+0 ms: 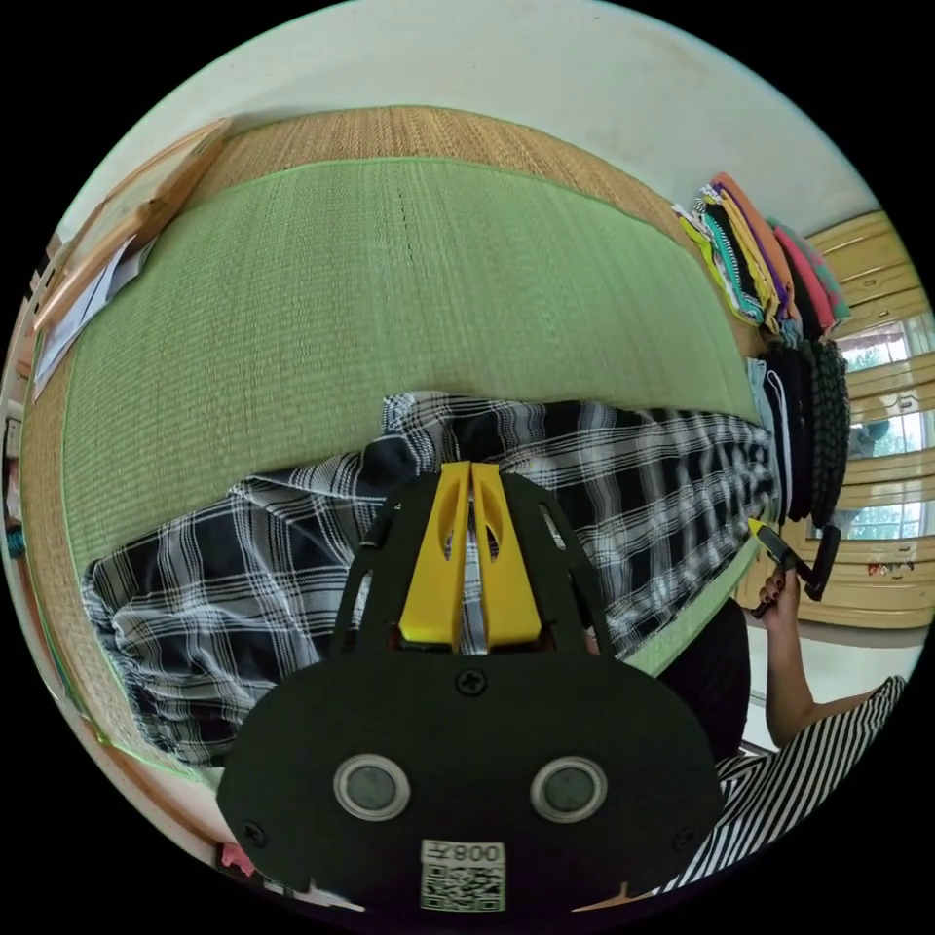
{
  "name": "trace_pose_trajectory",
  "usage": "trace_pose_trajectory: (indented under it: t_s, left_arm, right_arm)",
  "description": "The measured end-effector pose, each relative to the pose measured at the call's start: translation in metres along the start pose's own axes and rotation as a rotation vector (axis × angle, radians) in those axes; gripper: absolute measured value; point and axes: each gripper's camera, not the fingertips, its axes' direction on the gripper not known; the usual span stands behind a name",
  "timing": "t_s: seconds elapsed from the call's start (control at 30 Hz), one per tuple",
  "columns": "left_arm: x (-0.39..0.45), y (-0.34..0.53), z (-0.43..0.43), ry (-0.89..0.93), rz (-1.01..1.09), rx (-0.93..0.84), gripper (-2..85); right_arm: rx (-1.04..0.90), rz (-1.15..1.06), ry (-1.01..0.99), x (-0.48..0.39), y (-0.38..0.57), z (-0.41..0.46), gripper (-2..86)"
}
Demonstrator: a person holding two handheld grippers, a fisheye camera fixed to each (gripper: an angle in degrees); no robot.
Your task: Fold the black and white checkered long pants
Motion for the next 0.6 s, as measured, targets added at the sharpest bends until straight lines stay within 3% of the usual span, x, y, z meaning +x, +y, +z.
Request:
trace_pose_trajectory:
  t_s: [0.13,0.37,0.6]
  left_arm:
    - [0.062,-0.011,-0.027,0.123,0.171,0.062,1.0]
    - [0.215,-0.072,-0.025,0.432,0.543,-0.018,6.3]
    - [0.360,-0.136,-0.013,0.490,0.811,-0.136,8.6]
  right_arm:
    - [0.122,0.057,-0.019,0.028,0.022,-0.034,1.9]
    - [0.299,0.228,0.063,0.090,0.043,-0.080,9.3]
    - [0.314,0.279,0.085,0.120,0.043,-0.079,10.4]
